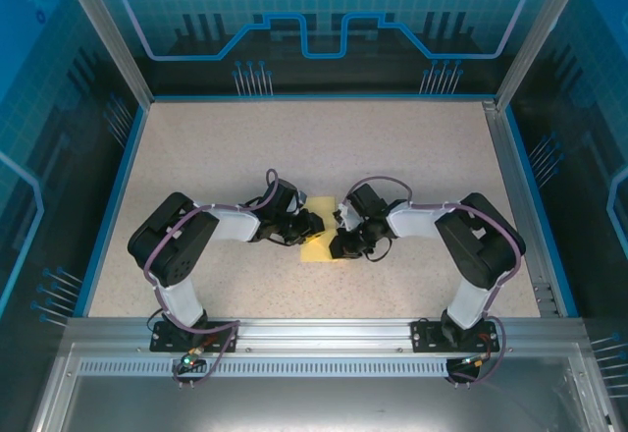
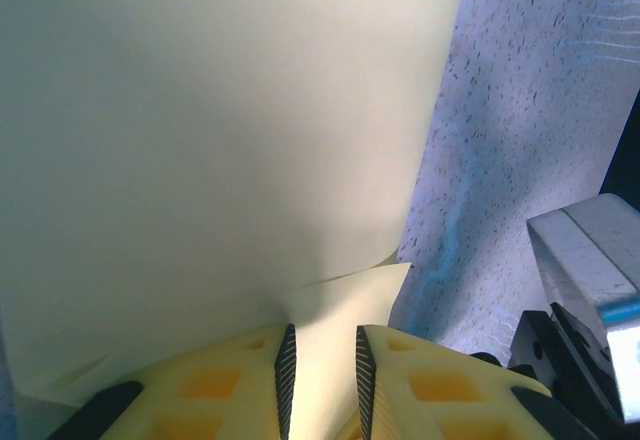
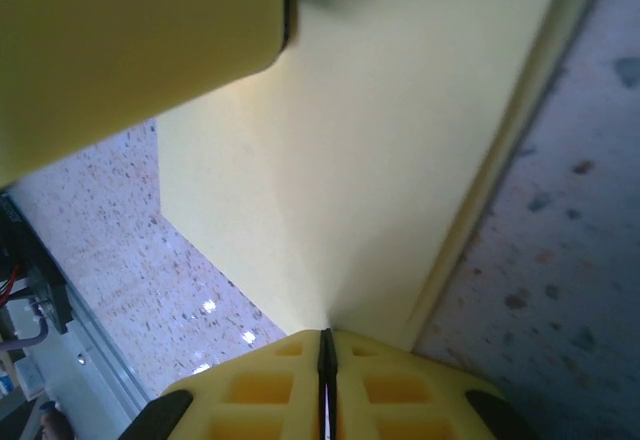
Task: Fold a paper plane with a square sheet of paper (pick it up from the middle)
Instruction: Fold the triangle a second time at the center of the table.
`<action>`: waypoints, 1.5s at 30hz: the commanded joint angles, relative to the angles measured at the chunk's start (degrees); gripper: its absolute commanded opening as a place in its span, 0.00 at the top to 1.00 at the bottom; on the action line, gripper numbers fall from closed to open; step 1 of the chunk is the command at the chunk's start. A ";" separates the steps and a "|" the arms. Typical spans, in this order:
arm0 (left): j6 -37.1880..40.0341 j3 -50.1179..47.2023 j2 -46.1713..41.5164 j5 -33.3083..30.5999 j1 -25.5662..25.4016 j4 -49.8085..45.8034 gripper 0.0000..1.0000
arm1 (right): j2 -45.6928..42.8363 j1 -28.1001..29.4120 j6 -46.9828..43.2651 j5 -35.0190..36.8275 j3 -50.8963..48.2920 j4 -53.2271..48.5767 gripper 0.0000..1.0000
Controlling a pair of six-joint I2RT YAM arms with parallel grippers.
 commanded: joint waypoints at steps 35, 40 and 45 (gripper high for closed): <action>2.52 -1.07 0.58 -2.19 -0.57 -6.06 0.73 | -1.06 -0.97 -0.01 2.85 -2.27 -2.58 0.85; 2.43 -1.06 0.80 -2.19 -0.56 -5.88 0.74 | 0.26 -1.17 -0.26 3.86 -2.27 -3.86 0.85; 2.31 -1.02 0.84 -2.36 -0.57 -6.01 0.73 | -0.98 -1.18 -0.40 2.19 -5.39 -2.43 0.85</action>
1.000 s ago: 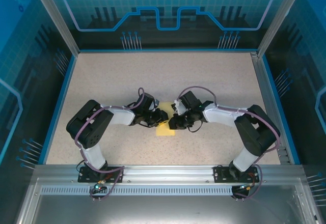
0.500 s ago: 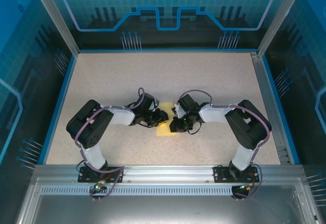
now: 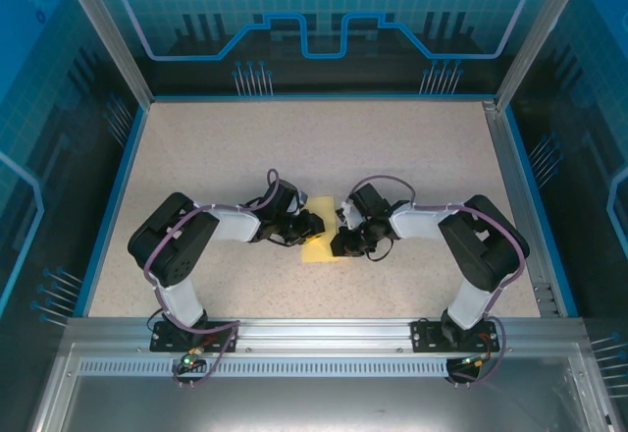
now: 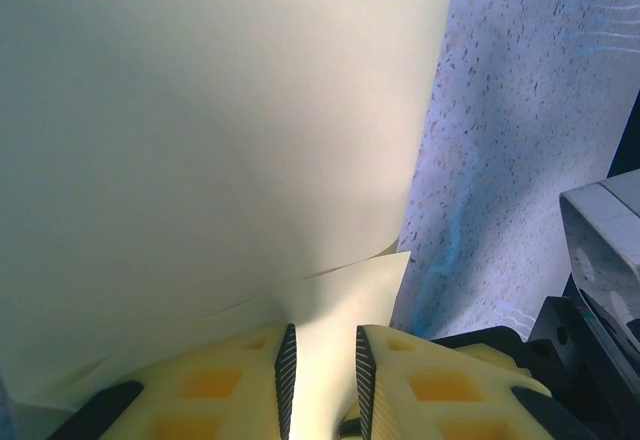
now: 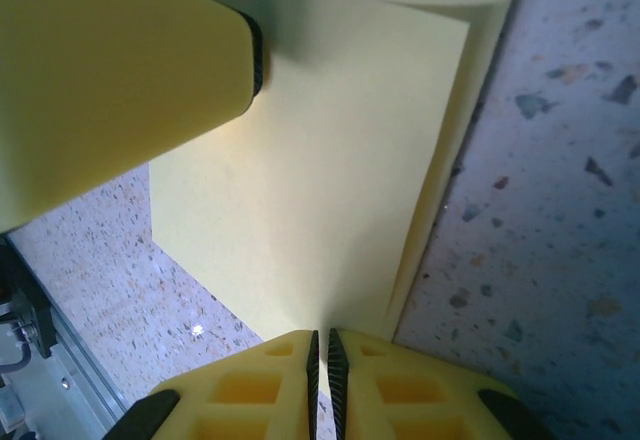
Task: Fold a paper plane with a square sheet of paper (pick it up from the middle)
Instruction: Fold the triangle a second time at the center of the table.
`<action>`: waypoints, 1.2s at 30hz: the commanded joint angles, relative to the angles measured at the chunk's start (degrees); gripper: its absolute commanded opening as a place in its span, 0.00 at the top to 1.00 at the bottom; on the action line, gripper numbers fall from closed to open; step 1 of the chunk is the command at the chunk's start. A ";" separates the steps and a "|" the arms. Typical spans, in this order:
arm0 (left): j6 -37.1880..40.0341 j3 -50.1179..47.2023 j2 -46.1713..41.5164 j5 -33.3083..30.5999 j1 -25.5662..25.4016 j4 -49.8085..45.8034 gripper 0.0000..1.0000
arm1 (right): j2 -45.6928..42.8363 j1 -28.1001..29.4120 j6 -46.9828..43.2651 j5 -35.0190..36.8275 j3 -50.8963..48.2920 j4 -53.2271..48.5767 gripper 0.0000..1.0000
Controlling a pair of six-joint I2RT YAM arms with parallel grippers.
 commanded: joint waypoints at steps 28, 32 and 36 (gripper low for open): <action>1.17 -1.06 0.22 -2.17 -0.38 -5.51 0.73 | -5.37 0.15 0.29 -4.59 3.29 -4.85 0.79; 1.23 -0.63 0.13 -1.92 -0.37 -5.59 0.73 | -0.41 1.27 1.29 -3.71 6.61 -3.39 0.80; 1.39 -0.36 -0.22 -1.92 -0.38 -5.76 0.73 | 2.33 -0.14 0.98 -1.51 5.86 -3.64 0.80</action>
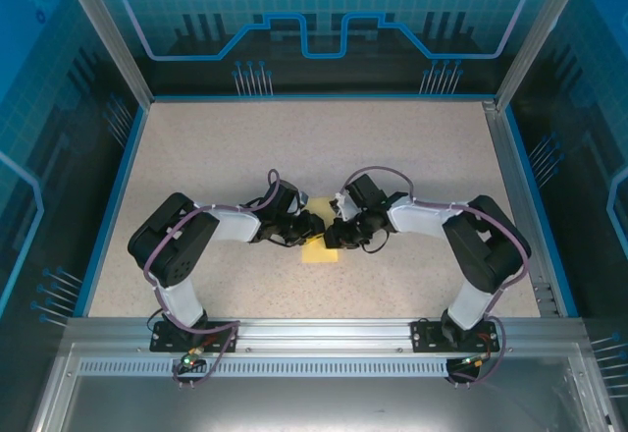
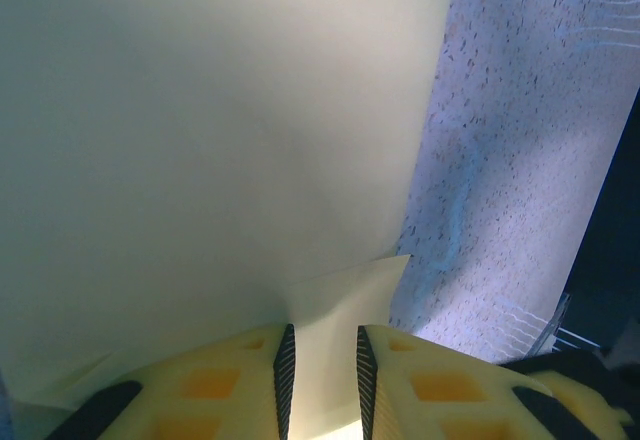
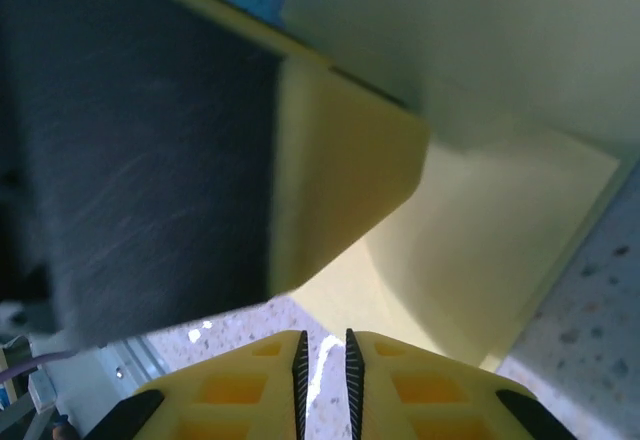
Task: Fold a paper plane with a square sheet of paper (pick it up from the middle)
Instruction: Fold the triangle a second time at the center of the table.
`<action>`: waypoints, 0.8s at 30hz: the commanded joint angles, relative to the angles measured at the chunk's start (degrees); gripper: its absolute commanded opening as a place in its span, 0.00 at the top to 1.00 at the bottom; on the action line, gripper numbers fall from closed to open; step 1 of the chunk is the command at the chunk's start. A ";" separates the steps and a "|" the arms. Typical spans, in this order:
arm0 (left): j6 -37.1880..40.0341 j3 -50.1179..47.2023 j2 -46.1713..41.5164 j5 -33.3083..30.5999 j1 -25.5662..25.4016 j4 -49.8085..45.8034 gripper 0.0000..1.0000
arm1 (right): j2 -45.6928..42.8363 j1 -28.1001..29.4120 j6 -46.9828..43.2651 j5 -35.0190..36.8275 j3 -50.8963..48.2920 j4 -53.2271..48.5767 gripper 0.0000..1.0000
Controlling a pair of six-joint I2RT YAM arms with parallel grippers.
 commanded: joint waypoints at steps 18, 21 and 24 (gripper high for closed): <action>1.25 -0.29 -8.76 0.01 -0.26 -5.14 0.70 | 4.73 -1.71 1.29 0.41 -7.17 2.87 0.83; -0.11 -1.28 -9.25 0.74 -0.31 -3.85 0.75 | 4.73 -1.71 1.50 0.53 -7.14 3.12 0.83; -0.99 -1.30 -8.09 1.03 -0.81 -3.26 0.80 | 4.75 -1.71 1.77 0.63 -7.42 3.51 0.84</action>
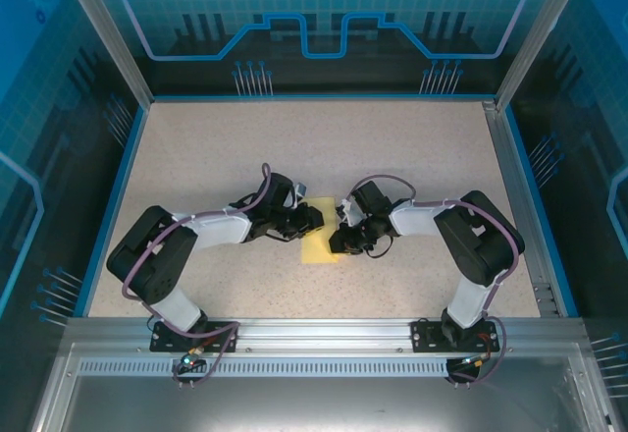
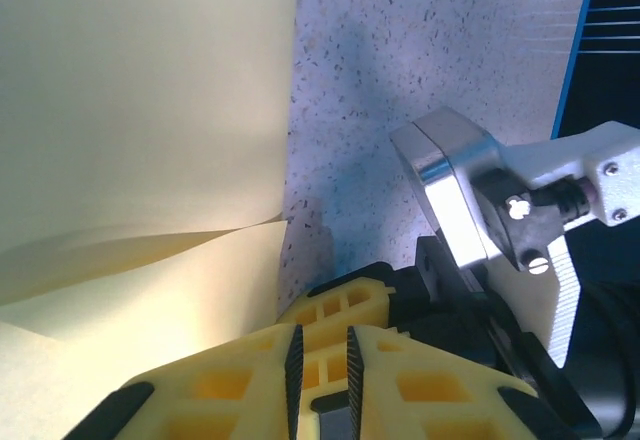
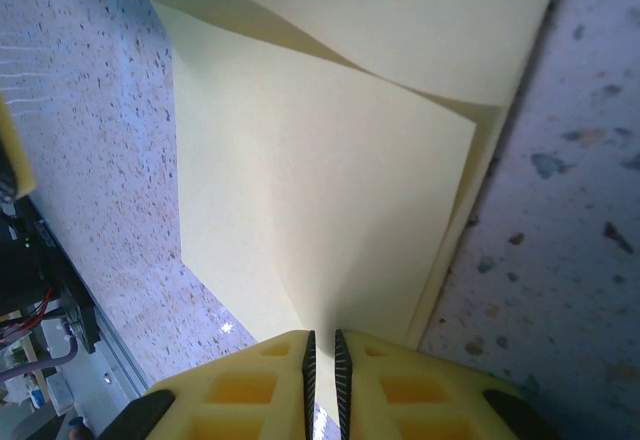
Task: Fold a paper plane with a square sheet of paper (pick it up from the middle)
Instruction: Fold the triangle a second time at the center of the table.
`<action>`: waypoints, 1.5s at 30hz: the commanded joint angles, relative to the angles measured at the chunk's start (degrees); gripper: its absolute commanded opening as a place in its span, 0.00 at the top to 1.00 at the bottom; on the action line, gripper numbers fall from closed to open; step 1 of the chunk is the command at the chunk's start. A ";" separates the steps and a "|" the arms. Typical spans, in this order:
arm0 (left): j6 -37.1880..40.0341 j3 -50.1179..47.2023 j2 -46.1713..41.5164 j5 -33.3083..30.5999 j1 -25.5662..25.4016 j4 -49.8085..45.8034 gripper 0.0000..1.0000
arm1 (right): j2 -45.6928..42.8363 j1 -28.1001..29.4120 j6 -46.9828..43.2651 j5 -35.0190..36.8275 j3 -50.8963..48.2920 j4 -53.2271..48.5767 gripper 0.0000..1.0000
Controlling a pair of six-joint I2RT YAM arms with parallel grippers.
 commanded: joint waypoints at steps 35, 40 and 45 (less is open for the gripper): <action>3.50 -2.02 4.25 -13.07 1.57 -5.47 0.83 | 3.19 0.41 -0.55 6.17 -3.29 -5.55 0.92; 3.77 -2.14 4.13 -12.87 3.52 -5.91 0.83 | 3.06 0.36 -0.42 6.01 -3.48 -5.40 0.92; 4.20 -1.29 4.17 -12.73 5.26 -7.80 0.81 | 2.85 0.50 -0.54 5.99 -3.45 -5.45 0.92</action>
